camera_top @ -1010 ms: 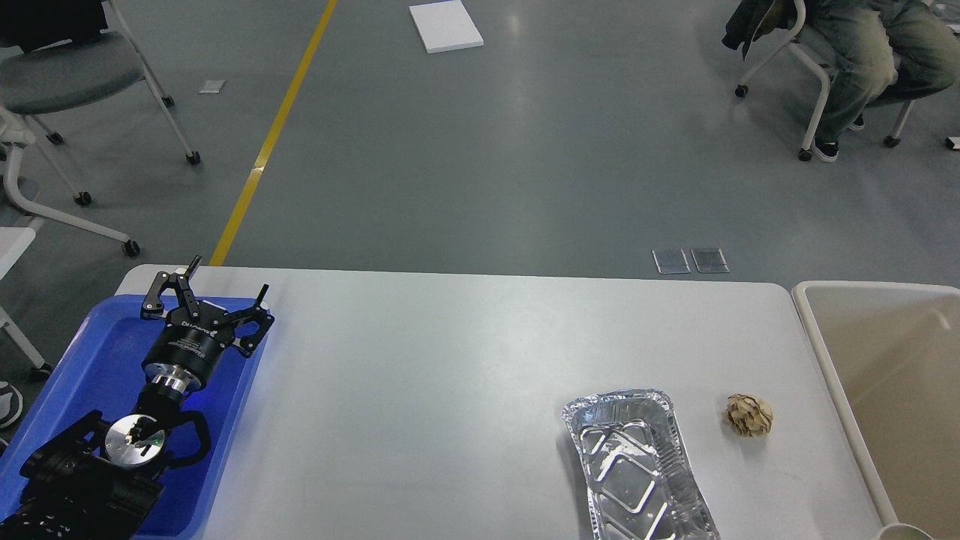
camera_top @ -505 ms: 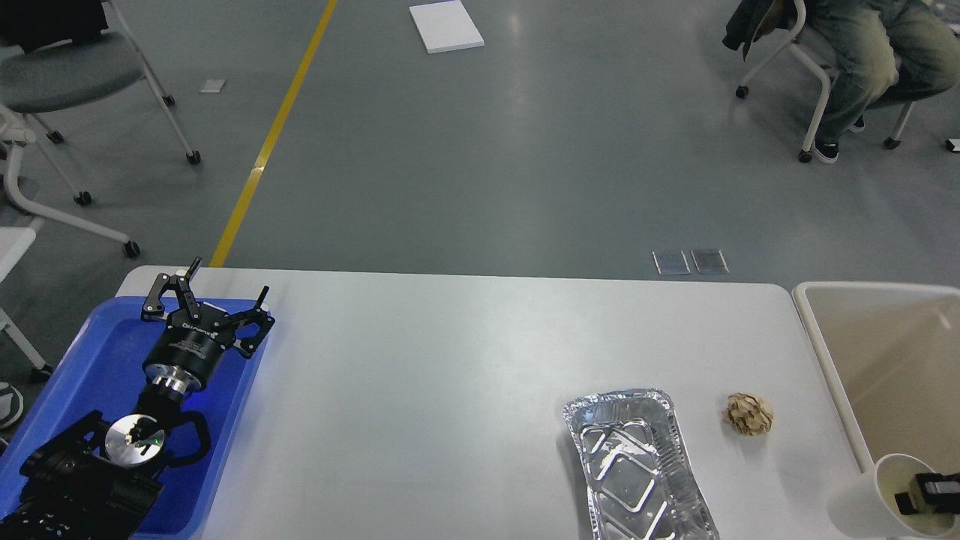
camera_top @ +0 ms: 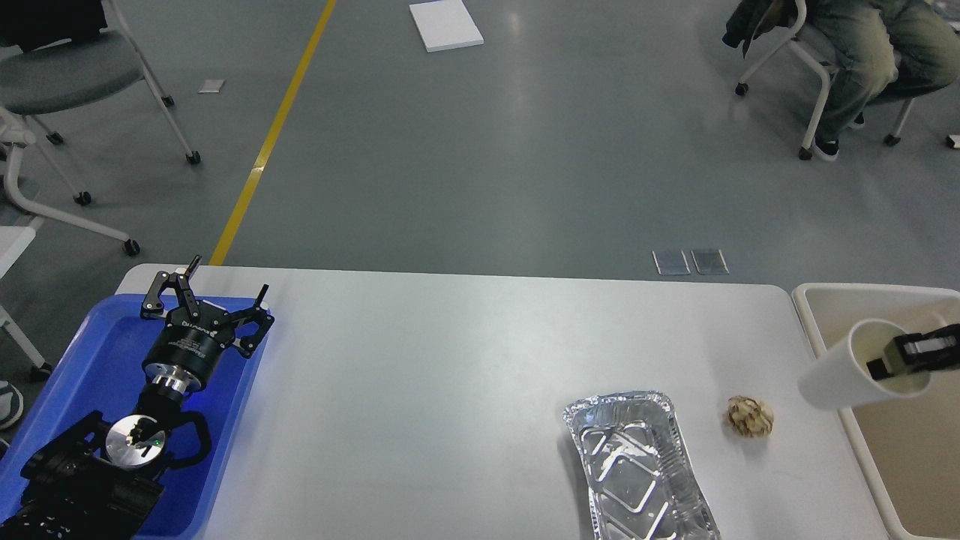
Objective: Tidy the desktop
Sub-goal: 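Grasp the white paper cup in the bin with the right gripper and lift, then carry the white cup up and away from the bin with the right gripper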
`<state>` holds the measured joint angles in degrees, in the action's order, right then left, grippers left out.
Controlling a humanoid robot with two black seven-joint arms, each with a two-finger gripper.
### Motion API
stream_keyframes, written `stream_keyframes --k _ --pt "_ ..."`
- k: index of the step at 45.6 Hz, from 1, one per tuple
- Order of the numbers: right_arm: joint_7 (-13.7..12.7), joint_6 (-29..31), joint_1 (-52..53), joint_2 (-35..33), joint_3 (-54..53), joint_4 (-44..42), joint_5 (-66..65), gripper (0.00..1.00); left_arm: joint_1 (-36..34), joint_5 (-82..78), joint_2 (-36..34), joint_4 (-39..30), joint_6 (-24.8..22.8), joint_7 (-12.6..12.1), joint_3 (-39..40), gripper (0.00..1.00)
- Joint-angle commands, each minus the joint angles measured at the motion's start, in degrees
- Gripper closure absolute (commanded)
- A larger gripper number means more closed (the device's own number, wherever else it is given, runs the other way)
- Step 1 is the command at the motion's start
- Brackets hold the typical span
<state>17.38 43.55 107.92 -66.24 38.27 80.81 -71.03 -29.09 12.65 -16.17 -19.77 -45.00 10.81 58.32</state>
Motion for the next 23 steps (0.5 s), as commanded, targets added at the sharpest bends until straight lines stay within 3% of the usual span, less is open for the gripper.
stream_keyframes --k 1,11,23 --pt "-0.06 1.45 8.35 6.2 0.13 -2.49 0.63 1.0 0.0 0.01 0.0 0.0 0.0 0.0 0.04 0.0" --pt "0.2 1.45 12.04 10.33 3.11 -7.15 2.38 1.0 0.0 0.01 0.0 0.0 0.0 0.0 -0.05 0.0" --pt "0.55 1.45 20.75 18.33 18.84 -10.49 12.84 1.0 0.0 0.01 0.0 0.0 0.0 0.0 -0.05 0.0"
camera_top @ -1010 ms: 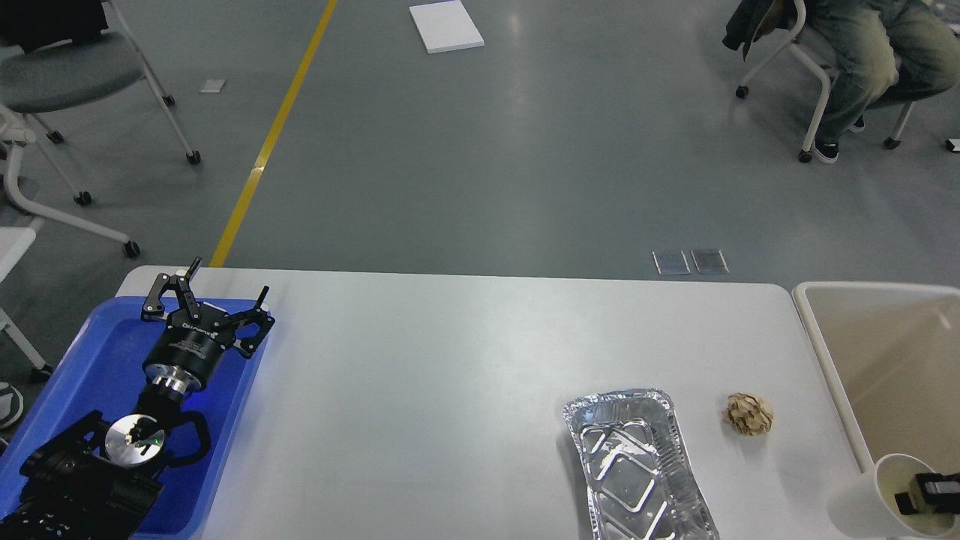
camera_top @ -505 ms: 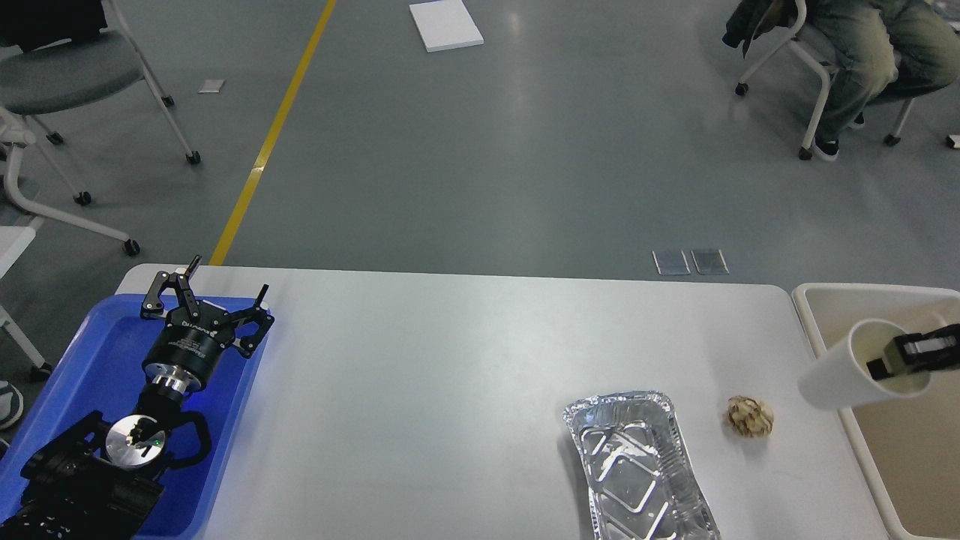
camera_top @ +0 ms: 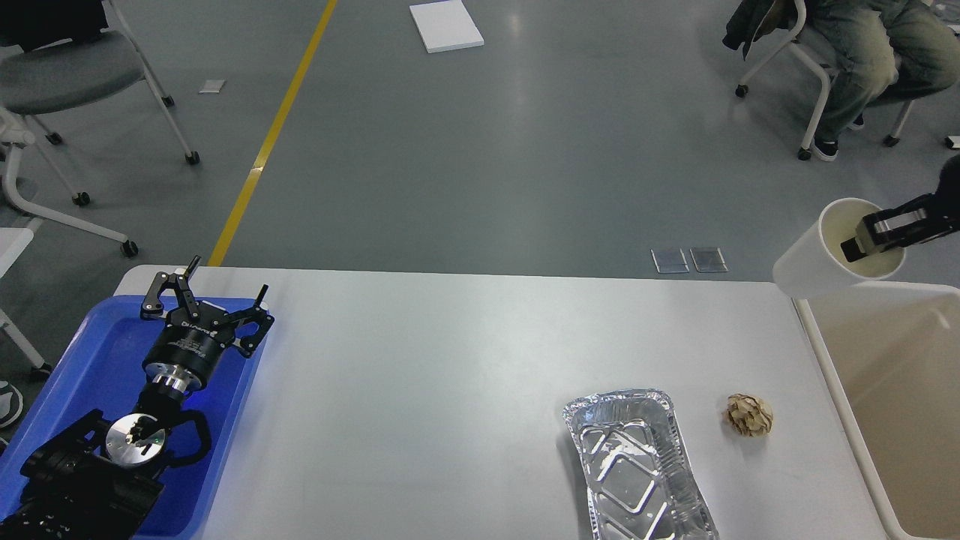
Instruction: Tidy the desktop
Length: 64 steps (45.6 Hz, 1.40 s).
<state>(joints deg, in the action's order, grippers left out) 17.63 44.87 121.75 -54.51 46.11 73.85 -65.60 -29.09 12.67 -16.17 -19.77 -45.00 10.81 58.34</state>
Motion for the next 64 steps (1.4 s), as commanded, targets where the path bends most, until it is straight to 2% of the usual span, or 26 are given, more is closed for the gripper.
stream_keyframes --k 1,8,25,32,40,48,64 --pt "0.3 0.13 7.09 7.05 11.89 -4.14 8.2 1.0 0.0 -0.01 0.0 0.0 0.0 0.0 0.02 0.0" --pt "0.39 0.13 5.78 8.11 15.76 -10.47 11.63 1.0 0.0 -0.01 0.0 0.0 0.0 0.09 0.02 0.0" --pt "0.39 0.13 -13.9 3.8 16.82 -32.18 16.99 1.0 0.0 -0.01 0.0 0.0 0.0 0.09 0.02 0.0" --pt "0.39 -5.31 -24.18 2.83 15.68 -37.02 23.4 1.0 0.0 -0.01 0.0 0.0 0.0 0.09 0.02 0.0" --pt "0.21 -14.97 -35.26 2.92 15.59 -40.27 32.8 1.0 0.0 -0.01 0.0 0.0 0.0 0.09 0.02 0.0" --pt "-0.23 -22.89 -46.15 5.73 14.8 -45.19 40.54 1.0 0.0 -0.01 0.0 0.0 0.0 0.09 0.02 0.0" --pt "-0.84 -28.96 -66.46 14.69 7.34 -59.86 47.49 1.0 0.0 -0.01 0.0 0.0 0.0 0.09 -0.07 0.0"
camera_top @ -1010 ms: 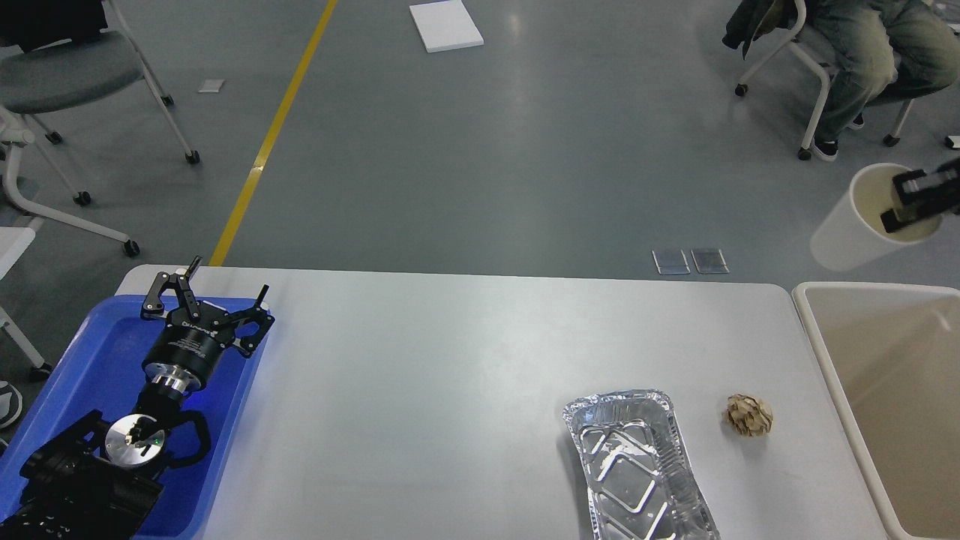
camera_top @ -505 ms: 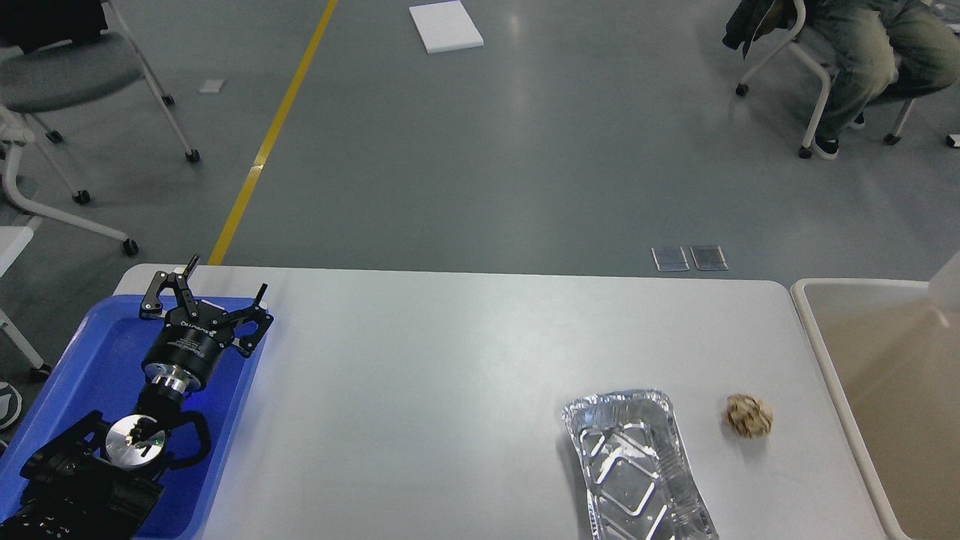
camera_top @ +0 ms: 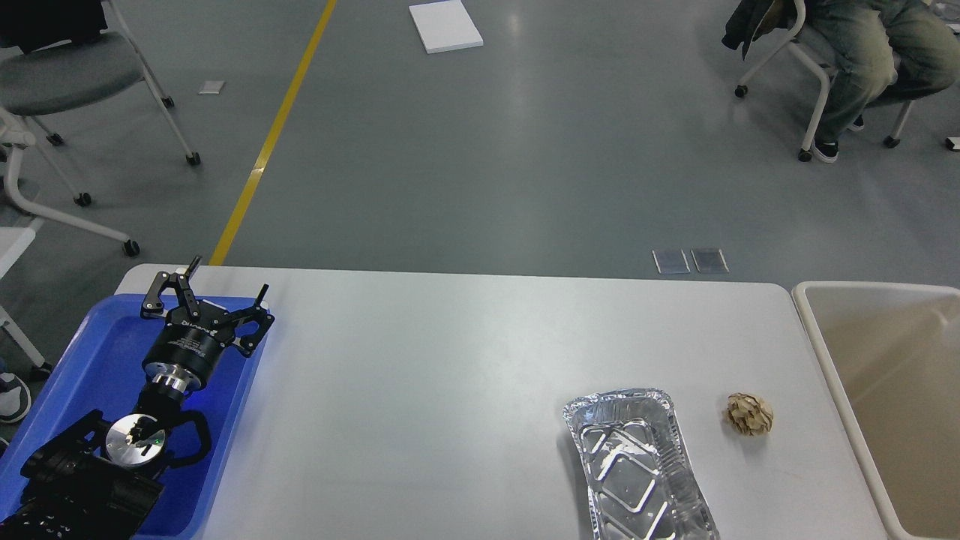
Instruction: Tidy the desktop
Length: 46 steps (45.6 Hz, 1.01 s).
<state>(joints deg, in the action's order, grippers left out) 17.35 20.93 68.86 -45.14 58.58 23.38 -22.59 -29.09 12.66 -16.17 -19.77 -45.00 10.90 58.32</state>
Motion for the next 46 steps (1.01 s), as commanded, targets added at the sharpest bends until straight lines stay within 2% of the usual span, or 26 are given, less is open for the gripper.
stream_keyframes --k 1,9,23,24,25,27,29,32,36,37,46 --pt "-0.82 -5.37 -14.62 5.85 -5.93 -10.36 4.49 1.0 0.0 0.0 0.0 0.0 0.0 0.0 -0.05 0.0" --pt "-1.79 -5.72 -20.78 8.93 -9.71 -16.52 4.49 1.0 0.0 0.0 0.0 0.0 0.0 0.08 0.03 0.0" --pt "-2.49 -7.48 -22.98 9.63 -10.86 -17.23 4.49 1.0 0.0 0.0 0.0 0.0 0.0 0.08 -0.05 0.0" --pt "-2.58 -7.66 -22.98 9.63 -10.86 -17.23 4.57 0.95 0.0 0.0 0.0 0.0 0.0 0.08 0.03 0.0" --pt "-2.58 -7.75 -22.98 9.63 -10.94 -17.23 4.58 0.8 0.0 0.0 0.0 0.0 0.0 0.08 0.03 0.0" --pt "-2.58 -7.75 -22.98 9.63 -11.03 -17.23 4.66 0.6 0.0 0.0 0.0 0.0 0.0 0.08 0.03 0.0" --pt "-2.58 -7.75 -22.98 9.55 -11.3 -17.14 4.58 0.49 0.0 0.0 0.0 0.0 0.0 0.08 0.03 0.0" --pt "-2.58 -7.75 -22.98 9.37 -11.47 -17.05 4.58 0.4 0.0 0.0 0.0 0.0 0.0 0.08 -0.05 0.0" --pt "-2.5 -7.75 -22.89 9.11 -11.65 -17.05 4.58 0.08 0.0 0.0 0.0 0.0 0.0 0.08 -0.05 0.0" --pt "-2.5 -7.83 -22.89 9.11 -11.65 -17.05 4.58 0.03 0.0 0.0 0.0 0.0 0.0 0.08 -0.05 0.0" --pt "-2.41 -7.75 -21.57 8.75 -11.82 -16.26 4.58 0.01 0.0 0.0 0.0 0.0 0.0 0.08 -0.05 0.0"
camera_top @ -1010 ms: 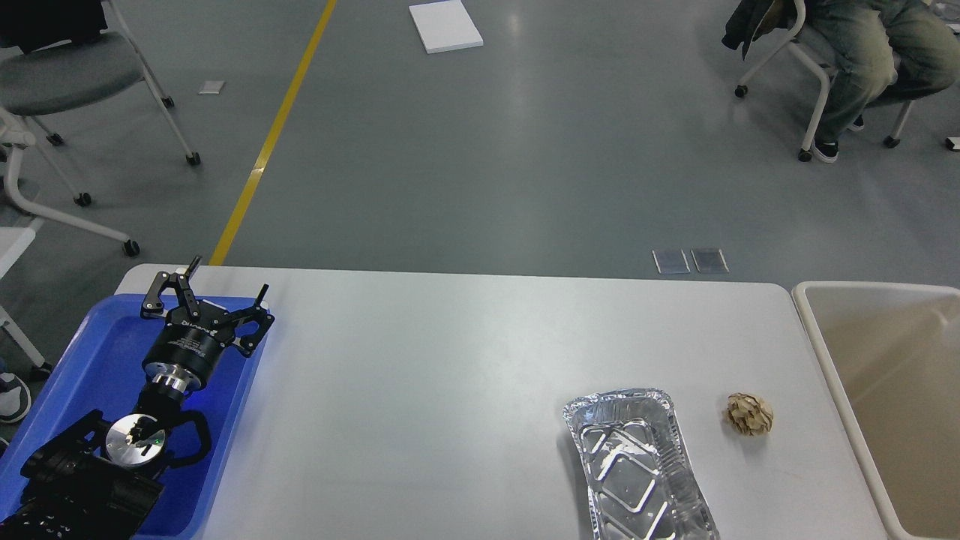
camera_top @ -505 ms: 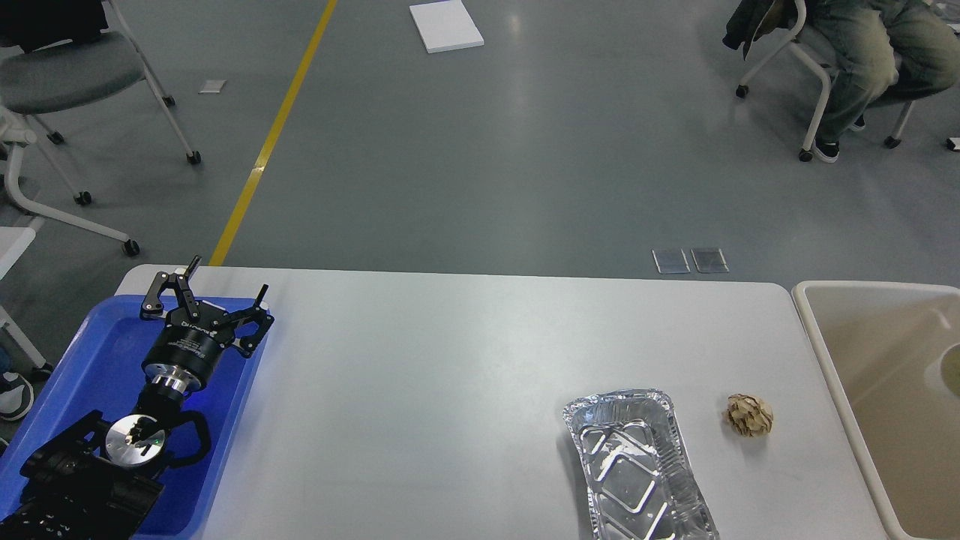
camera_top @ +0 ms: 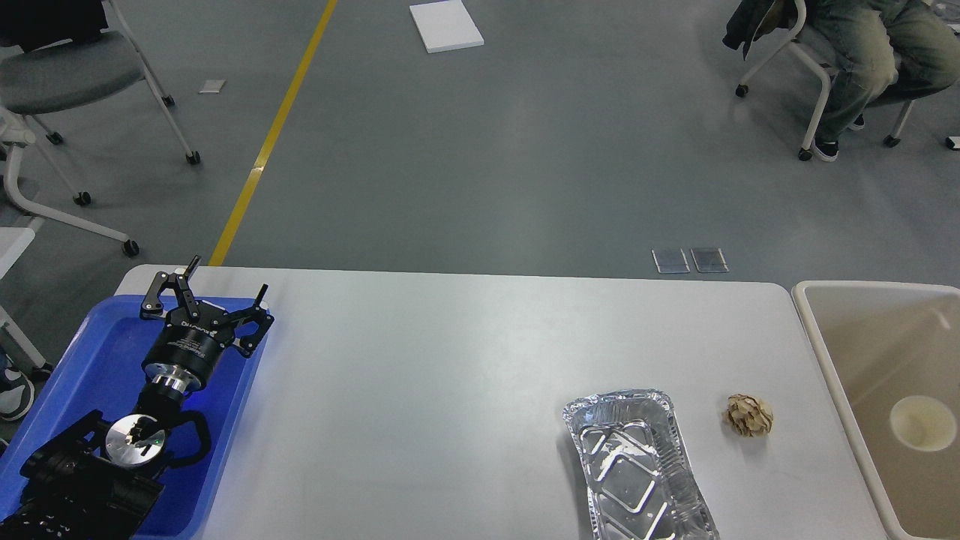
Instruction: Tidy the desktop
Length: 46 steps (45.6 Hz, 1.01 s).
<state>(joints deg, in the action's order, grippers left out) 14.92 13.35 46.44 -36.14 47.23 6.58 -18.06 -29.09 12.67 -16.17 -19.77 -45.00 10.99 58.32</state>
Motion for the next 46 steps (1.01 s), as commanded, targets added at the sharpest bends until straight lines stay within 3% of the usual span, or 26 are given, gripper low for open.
stream_keyframes --k 1,6,14,19,25,35,46 --pt "0.11 0.01 1.1 -0.33 -0.65 0.62 0.05 0.01 0.0 -0.01 0.0 0.0 0.0 0.0 -0.05 0.0" --pt "0.11 0.71 5.66 -4.1 -1.97 5.18 -0.04 0.0 0.0 -0.01 0.0 0.0 0.0 0.0 0.04 0.0" --pt "0.03 0.71 22.44 -15.62 0.92 28.55 -1.54 0.0 0.0 -0.01 0.0 0.0 0.0 -0.09 -0.05 0.0" --pt "-0.06 0.71 31.94 -18.26 6.63 35.77 -2.07 0.0 0.0 -0.01 0.0 0.0 0.0 -0.09 -0.05 0.0" --pt "-0.33 2.55 40.03 -19.32 12.08 37.98 -2.06 0.0 0.0 -0.01 0.0 0.0 0.0 -0.09 -0.05 0.0" --pt "-0.33 11.95 58.48 -18.35 24.03 38.94 -2.15 0.0 0.0 -0.01 0.0 0.0 0.0 -0.18 -0.05 0.0" --pt "-0.33 20.74 75.01 -8.87 30.99 40.88 -2.06 0.0 0.0 -0.01 0.0 0.0 0.0 -0.18 -0.05 0.0"
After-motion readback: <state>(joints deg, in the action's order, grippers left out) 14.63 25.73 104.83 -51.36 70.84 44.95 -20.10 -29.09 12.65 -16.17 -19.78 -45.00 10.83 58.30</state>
